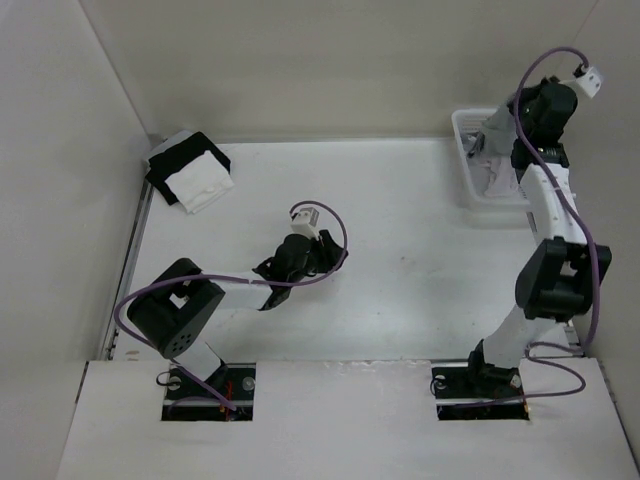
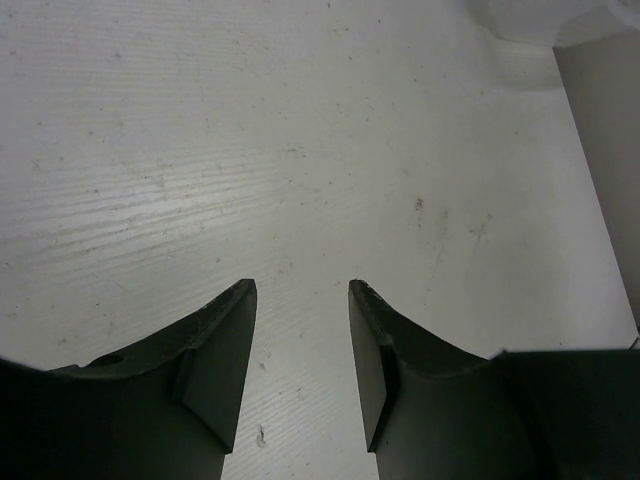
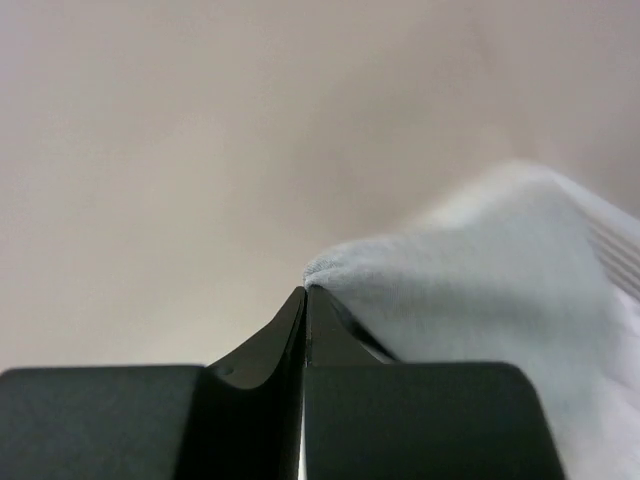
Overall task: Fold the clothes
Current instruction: Move the tank top to the center of the board
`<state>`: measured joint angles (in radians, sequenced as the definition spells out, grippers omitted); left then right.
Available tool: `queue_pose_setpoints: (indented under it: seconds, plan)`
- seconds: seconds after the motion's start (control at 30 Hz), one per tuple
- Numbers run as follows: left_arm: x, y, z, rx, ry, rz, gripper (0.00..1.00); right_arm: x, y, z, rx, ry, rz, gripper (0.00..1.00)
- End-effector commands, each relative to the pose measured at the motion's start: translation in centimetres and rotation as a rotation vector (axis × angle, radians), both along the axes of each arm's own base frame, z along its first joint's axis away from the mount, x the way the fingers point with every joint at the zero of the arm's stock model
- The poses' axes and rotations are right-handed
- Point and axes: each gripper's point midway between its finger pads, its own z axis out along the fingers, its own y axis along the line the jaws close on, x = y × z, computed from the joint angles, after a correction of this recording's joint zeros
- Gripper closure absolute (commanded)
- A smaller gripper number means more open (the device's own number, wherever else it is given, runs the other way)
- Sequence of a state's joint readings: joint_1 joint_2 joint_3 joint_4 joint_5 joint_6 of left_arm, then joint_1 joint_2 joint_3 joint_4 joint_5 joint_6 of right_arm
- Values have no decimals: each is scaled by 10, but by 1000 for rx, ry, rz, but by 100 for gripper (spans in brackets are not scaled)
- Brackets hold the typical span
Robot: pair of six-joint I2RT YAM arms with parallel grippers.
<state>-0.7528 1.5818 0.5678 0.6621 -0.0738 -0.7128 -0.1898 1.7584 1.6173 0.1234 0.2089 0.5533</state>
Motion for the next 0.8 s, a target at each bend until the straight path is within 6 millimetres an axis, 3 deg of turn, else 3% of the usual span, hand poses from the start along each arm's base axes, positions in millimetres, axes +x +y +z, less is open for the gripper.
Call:
queue_pose_setpoints:
  seconds: [0.0, 0.1, 0.13, 0.17, 0.2, 0.3, 0.4, 0.43, 0.47, 0.57, 0.6, 0.63, 0.7, 0.73, 0.77]
  plan:
    - [6, 7, 26, -75, -54, 26, 61, -94, 95, 175, -45, -444, 199, 100]
    - [11, 21, 40, -108, -61, 68, 61, -150, 147, 222, -42, -555, 338, 100]
    - [14, 31, 50, -128, -66, 99, 61, -180, 173, 244, -36, -611, 418, 100]
    - [14, 34, 53, -134, -68, 109, 61, -194, 185, 253, -34, -633, 459, 100]
    - [17, 49, 63, -151, -75, 152, 61, -224, 208, 268, -27, -676, 539, 100]
    - [20, 73, 74, -171, -78, 221, 60, -250, 235, 264, 1, -682, 636, 99]
    - [16, 101, 83, -194, -80, 281, 59, -241, 269, 187, 98, -535, 727, 98]
    - [15, 108, 83, -198, -79, 300, 59, -232, 283, 145, 143, -459, 751, 98]
    - [13, 114, 83, -202, -78, 315, 58, -226, 290, 121, 170, -418, 764, 97]
    - [6, 142, 69, -170, -41, 380, 58, -185, 329, -15, 306, -165, 809, 96]
    - [5, 151, 63, -153, -29, 404, 58, -174, 341, -43, 324, -103, 830, 94]
    - [5, 158, 57, -141, -17, 423, 58, -164, 350, -64, 331, -52, 857, 93]
    - [5, 170, 45, -115, 12, 455, 58, -136, 355, -97, 329, 31, 870, 81]
    - [3, 170, 37, -100, 42, 450, 58, -125, 349, -113, 350, 87, 843, 66]
    - [1, 168, 35, -92, 52, 439, 58, -123, 346, -117, 349, 101, 833, 60]
